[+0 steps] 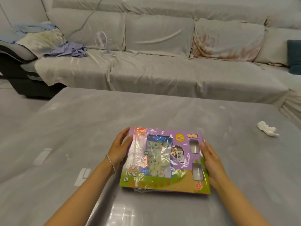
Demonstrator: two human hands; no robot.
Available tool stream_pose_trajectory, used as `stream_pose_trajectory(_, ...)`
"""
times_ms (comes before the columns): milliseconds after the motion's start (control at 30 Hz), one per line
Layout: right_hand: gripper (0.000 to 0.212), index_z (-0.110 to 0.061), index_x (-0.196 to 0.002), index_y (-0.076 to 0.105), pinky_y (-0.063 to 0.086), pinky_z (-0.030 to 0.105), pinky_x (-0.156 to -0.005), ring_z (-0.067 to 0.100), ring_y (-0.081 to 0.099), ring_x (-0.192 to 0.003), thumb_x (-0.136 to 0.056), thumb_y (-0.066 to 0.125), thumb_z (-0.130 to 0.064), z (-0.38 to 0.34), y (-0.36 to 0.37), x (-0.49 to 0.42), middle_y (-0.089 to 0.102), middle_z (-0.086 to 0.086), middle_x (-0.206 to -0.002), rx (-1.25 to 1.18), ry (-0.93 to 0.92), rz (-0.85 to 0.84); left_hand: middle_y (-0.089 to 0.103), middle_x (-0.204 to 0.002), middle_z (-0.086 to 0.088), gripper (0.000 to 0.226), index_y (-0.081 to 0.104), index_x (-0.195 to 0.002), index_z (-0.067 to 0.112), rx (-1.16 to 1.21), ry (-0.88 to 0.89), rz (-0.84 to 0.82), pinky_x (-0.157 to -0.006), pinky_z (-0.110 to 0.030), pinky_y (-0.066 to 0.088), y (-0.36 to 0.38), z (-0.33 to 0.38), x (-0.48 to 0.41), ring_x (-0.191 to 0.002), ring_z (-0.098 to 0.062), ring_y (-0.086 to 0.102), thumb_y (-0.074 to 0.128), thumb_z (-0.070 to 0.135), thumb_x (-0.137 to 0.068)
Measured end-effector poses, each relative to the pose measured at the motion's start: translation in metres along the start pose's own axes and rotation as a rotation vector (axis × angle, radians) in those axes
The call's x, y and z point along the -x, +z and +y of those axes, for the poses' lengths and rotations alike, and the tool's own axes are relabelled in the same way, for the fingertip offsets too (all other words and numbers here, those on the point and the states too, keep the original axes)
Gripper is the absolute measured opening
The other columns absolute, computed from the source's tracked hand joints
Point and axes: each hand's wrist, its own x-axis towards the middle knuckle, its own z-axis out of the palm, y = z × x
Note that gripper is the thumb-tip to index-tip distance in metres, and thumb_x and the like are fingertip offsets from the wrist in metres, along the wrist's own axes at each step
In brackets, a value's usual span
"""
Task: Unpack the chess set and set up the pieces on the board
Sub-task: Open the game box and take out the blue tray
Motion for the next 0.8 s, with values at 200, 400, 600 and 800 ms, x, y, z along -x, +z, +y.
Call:
stream_pose_trajectory(200,0.016,-0.010,-0.103,0.063,0.056,0.020,-0.060,0.008,0.070,-0.073,-0.094,0.051,-0.015,-0.017,-0.028,0.015,0.073,-0.003,-0.087,-0.137,0.053,0.128,0.066,-0.111,-0.011,0.040,0.054,-0.127,0.012,0.151,-0.096,0.102,-0.079,-0.035,0.054,0.003,-0.013,0.023,-0.091,-0.023,0.065,0.059,0.022,-0.089)
stream_pose_trajectory(400,0.018,-0.007,-0.107,0.062,0.056,0.017,-0.062,0.007,0.069,-0.069,-0.093,0.053,-0.013,-0.053,-0.062,0.022,0.072,0.001,-0.084,-0.170,0.008,0.138,0.063,-0.111,-0.020,0.039,0.046,-0.131,0.007,-0.008,-0.133,0.148,-0.057,-0.024,0.052,0.006,-0.021,0.028,-0.076,-0.021,0.060,0.047,0.022,-0.096)
stream_pose_trajectory(600,0.052,-0.013,-0.123,0.047,0.056,0.020,-0.061,0.013,0.069,-0.067,-0.079,0.067,0.005,-0.057,-0.061,0.029,0.065,0.013,-0.099,0.134,0.010,0.169,0.040,-0.143,-0.012,0.048,0.030,-0.142,0.010,-0.295,-0.033,0.114,-0.098,-0.035,0.036,0.027,-0.002,0.027,-0.126,-0.030,0.043,0.036,0.031,-0.099)
stream_pose_trajectory(800,0.045,-0.007,-0.118,0.053,0.055,0.016,-0.061,0.009,0.069,-0.065,-0.078,0.066,0.009,-0.112,-0.074,0.033,0.069,0.011,-0.097,0.159,-0.158,0.142,0.027,-0.151,-0.005,0.059,0.028,-0.143,0.018,-0.432,0.189,-0.053,-0.113,-0.040,0.021,0.085,0.041,0.021,-0.139,-0.025,0.025,0.045,0.042,-0.093)
